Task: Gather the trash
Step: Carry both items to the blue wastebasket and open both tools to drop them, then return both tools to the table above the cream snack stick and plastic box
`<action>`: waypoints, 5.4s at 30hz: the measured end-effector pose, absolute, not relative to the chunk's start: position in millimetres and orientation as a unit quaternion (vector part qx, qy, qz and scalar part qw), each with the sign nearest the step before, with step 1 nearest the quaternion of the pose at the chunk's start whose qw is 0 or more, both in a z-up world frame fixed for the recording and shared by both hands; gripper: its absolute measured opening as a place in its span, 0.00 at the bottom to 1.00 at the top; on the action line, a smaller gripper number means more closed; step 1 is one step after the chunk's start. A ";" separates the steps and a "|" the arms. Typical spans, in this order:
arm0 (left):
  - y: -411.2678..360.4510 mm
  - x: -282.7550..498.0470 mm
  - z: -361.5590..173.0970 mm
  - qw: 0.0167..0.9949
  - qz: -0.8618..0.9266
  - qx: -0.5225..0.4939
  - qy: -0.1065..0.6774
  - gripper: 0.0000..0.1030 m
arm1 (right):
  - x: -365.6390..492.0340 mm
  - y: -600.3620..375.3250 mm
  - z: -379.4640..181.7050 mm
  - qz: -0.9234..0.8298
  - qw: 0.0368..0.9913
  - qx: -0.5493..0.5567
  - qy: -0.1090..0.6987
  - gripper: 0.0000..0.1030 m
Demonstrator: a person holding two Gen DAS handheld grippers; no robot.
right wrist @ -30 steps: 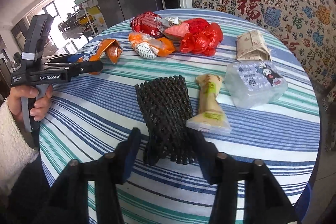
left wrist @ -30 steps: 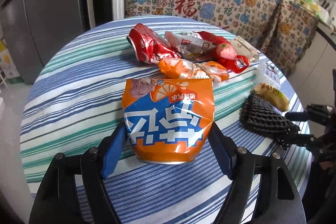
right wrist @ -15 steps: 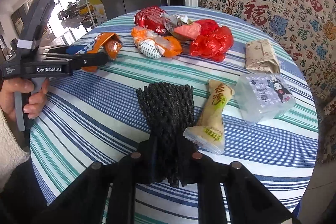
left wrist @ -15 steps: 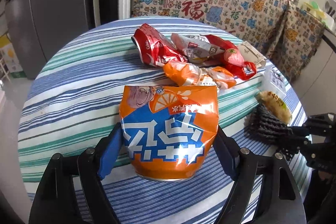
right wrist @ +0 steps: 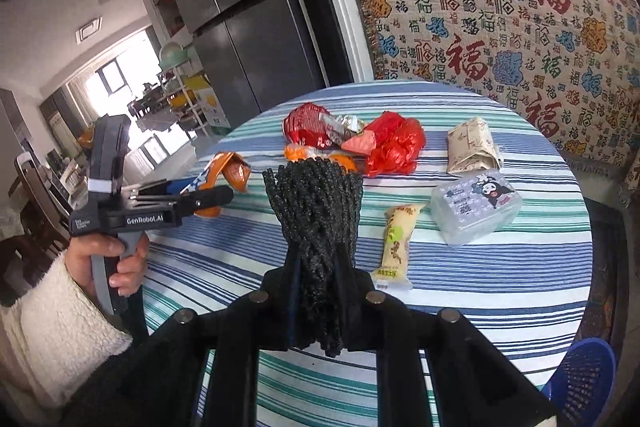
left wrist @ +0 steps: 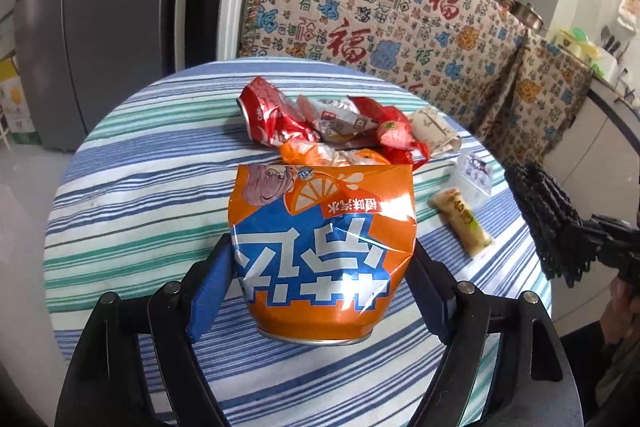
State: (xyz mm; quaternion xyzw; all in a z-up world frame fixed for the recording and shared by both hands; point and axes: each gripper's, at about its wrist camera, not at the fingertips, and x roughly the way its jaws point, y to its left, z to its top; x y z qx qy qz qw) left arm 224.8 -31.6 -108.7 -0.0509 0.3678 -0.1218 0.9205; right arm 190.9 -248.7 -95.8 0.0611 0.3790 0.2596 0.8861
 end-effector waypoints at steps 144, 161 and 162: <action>-81.7 242.8 -145.4 0.908 -0.072 0.013 0.413 0.15 | 280.1 -324.0 -157.6 -0.069 0.863 0.243 0.438 0.86; -74.5 240.8 -154.8 0.899 -0.065 -0.032 0.432 0.15 | 281.4 -279.3 -176.7 0.025 0.898 0.053 0.437 0.70; -74.8 240.3 -157.5 0.898 -0.065 -0.032 0.435 0.15 | 270.5 -278.3 -175.6 0.072 0.896 0.038 0.436 0.70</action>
